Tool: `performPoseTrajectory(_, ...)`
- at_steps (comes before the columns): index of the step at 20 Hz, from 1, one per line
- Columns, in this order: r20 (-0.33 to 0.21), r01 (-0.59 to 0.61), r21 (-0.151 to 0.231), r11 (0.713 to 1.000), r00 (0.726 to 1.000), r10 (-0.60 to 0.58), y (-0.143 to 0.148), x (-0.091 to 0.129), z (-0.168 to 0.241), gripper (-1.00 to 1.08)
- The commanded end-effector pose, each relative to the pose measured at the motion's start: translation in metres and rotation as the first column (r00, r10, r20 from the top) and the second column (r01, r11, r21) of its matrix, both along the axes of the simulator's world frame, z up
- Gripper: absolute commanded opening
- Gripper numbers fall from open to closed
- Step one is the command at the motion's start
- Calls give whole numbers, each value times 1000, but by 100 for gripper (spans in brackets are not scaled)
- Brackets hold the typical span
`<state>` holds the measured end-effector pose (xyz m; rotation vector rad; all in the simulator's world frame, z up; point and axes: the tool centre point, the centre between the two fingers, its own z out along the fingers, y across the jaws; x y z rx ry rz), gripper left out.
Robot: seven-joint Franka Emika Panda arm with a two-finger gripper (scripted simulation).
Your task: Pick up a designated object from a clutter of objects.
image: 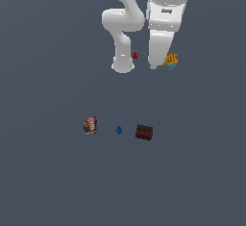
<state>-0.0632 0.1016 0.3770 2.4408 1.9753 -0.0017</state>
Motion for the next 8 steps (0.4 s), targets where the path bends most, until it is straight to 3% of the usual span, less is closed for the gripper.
performPoseTrajectory(1, 0, 1, 1, 1000, 1000, -1, 7, -4, 10, -100)
performPoseTrajectory(8, 0, 2, 2, 1000, 1000, -2, 14, -6, 19, -100)
